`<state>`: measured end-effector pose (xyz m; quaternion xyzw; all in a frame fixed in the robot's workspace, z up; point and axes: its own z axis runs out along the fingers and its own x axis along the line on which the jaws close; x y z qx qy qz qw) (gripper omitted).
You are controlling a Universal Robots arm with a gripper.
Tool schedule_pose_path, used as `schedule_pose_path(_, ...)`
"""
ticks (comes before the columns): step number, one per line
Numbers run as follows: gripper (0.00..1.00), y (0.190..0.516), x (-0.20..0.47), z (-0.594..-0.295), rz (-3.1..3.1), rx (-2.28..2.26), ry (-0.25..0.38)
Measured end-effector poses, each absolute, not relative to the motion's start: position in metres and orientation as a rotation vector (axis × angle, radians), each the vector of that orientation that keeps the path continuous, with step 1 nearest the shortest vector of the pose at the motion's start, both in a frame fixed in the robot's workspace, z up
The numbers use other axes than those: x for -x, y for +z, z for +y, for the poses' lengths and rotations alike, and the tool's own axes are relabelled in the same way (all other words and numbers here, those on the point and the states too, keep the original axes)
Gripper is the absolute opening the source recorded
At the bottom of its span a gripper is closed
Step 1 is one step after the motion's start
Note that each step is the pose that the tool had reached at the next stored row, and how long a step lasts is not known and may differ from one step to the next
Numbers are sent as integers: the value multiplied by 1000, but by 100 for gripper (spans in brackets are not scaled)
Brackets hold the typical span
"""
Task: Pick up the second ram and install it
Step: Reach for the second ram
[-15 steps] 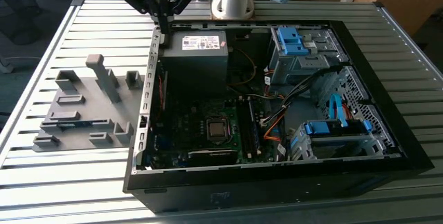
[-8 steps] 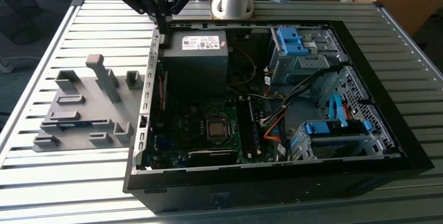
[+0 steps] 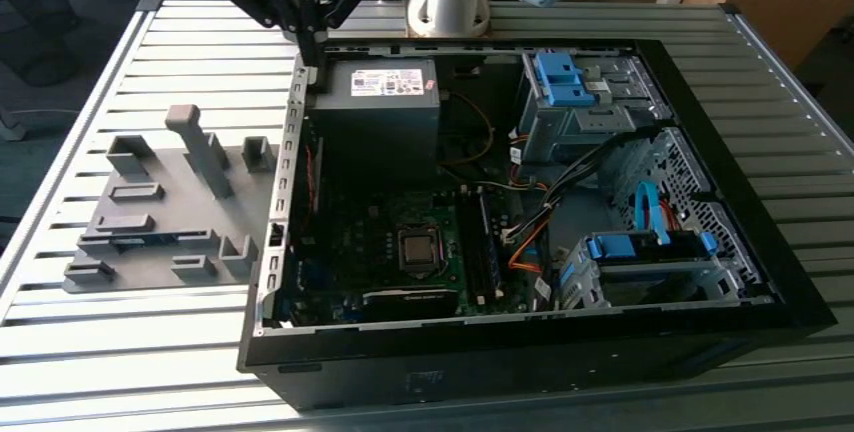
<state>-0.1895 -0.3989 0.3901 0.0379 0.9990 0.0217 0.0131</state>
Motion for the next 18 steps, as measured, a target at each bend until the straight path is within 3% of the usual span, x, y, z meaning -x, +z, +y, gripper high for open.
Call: schedule_pose_path(18,11,390,197,-399,3112,-118,68)
